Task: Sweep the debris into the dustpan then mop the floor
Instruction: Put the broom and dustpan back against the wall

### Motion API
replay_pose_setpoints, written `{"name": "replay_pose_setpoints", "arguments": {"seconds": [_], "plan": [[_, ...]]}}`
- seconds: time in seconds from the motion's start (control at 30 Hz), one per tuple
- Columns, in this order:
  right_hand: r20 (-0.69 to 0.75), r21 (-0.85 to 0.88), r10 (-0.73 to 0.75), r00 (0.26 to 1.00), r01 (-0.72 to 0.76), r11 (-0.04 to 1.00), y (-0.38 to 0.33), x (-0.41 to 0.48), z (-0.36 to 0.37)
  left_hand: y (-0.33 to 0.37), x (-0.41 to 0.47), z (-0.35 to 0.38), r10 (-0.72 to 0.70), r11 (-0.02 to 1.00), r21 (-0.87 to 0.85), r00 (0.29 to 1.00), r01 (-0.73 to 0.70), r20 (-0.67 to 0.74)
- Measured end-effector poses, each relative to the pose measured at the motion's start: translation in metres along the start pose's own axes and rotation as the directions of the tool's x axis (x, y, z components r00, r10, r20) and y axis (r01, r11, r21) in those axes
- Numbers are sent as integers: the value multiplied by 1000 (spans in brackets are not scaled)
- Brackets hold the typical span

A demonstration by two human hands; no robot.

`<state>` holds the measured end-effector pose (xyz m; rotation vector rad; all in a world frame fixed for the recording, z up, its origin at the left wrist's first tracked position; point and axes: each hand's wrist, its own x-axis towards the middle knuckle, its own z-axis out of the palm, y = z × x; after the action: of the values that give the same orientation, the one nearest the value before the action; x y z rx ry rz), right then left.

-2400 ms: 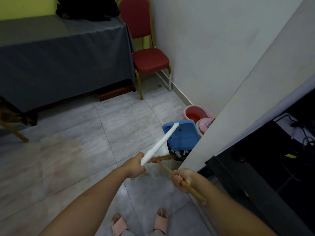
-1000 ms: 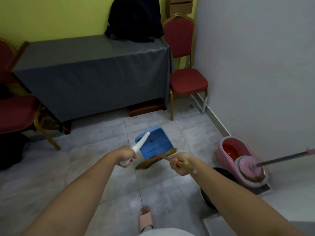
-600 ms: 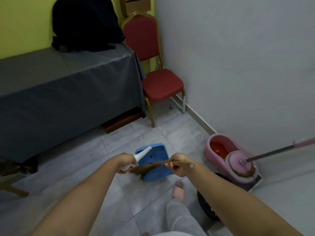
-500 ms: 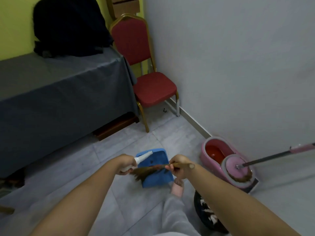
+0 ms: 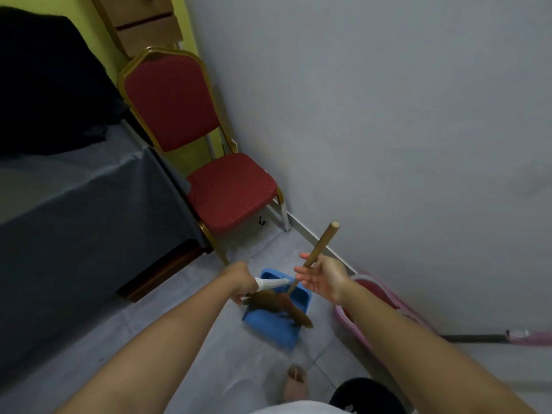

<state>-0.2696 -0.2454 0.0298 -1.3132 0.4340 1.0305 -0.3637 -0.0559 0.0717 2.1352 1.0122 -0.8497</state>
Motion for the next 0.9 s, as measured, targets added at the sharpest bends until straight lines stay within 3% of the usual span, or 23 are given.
{"name": "replay_pose_setpoints", "arguments": {"seconds": [0.13,0.23,0.4,0.53,0.9], "plan": [[-68,-327,-169,983,139,935,-40,12,-4,57,28,-25,130,991,36,991,-132,44],[-138,-418,-251,958,173,892,-61,28,-12,97,58,-37,259,963,88,965,-254,-49],[-303,-638,-463,833,184,748,-104,62,-33,161,118,-45,417,903,147,905,-403,-85],[-408,-740,-593,694,130,660,-145,87,-47,204,166,-46,460,871,191,888,-454,13],[-595,-716,-559,577,-65,695,-215,156,-66,307,252,-40,554,777,261,819,-573,151]]}}
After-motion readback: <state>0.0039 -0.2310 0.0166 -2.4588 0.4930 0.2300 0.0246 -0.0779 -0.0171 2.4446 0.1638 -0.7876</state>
